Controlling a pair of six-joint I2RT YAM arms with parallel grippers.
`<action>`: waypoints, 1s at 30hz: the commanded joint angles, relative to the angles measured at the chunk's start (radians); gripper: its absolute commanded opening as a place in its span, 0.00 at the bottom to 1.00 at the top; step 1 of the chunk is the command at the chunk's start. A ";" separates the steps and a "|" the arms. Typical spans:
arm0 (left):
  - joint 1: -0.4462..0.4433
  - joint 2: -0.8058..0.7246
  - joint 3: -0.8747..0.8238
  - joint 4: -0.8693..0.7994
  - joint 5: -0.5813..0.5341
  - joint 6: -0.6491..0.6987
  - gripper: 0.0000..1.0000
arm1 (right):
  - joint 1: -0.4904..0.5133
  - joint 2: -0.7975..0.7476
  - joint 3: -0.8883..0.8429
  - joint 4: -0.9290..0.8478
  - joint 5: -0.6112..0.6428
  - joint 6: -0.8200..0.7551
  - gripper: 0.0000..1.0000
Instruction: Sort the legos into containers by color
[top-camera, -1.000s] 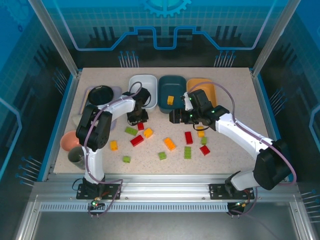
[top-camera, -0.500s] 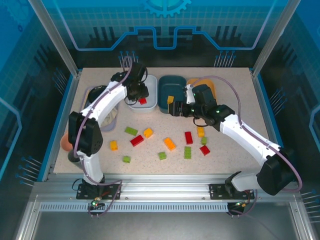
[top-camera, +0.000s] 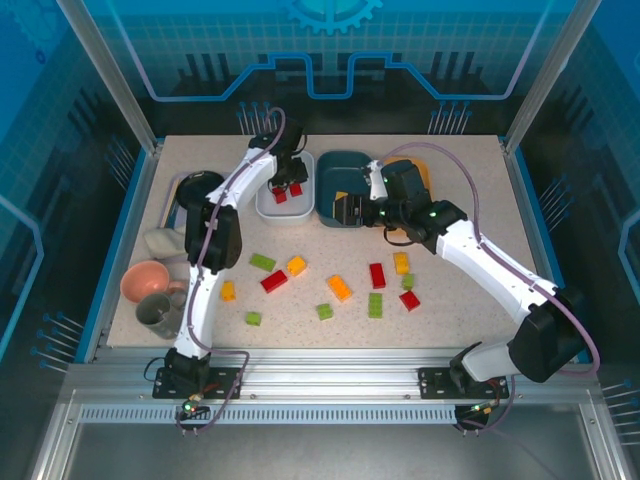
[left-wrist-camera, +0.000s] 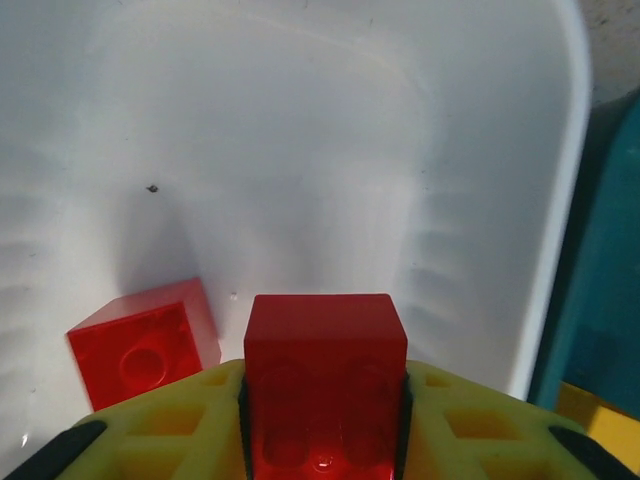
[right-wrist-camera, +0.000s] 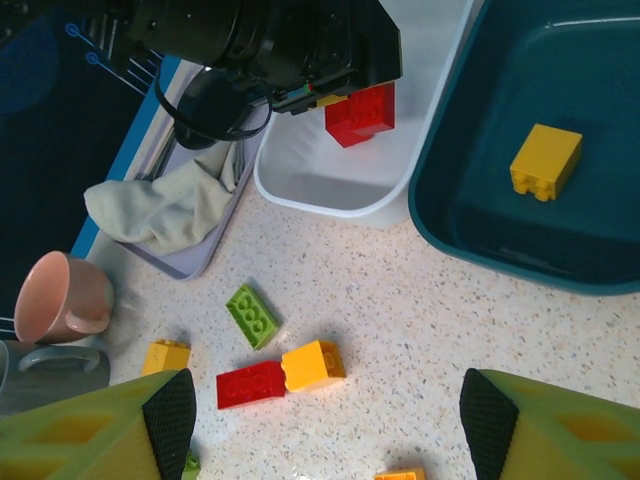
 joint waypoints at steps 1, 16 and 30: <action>0.007 0.024 0.050 -0.035 0.033 0.019 0.39 | -0.013 0.002 0.032 -0.080 0.036 -0.011 0.73; -0.040 -0.390 -0.192 0.069 0.084 -0.054 0.75 | -0.122 -0.089 -0.131 -0.470 0.258 0.088 0.71; -0.260 -1.077 -1.193 0.429 0.223 -0.290 0.82 | -0.253 0.174 -0.237 -0.398 0.101 -0.019 0.62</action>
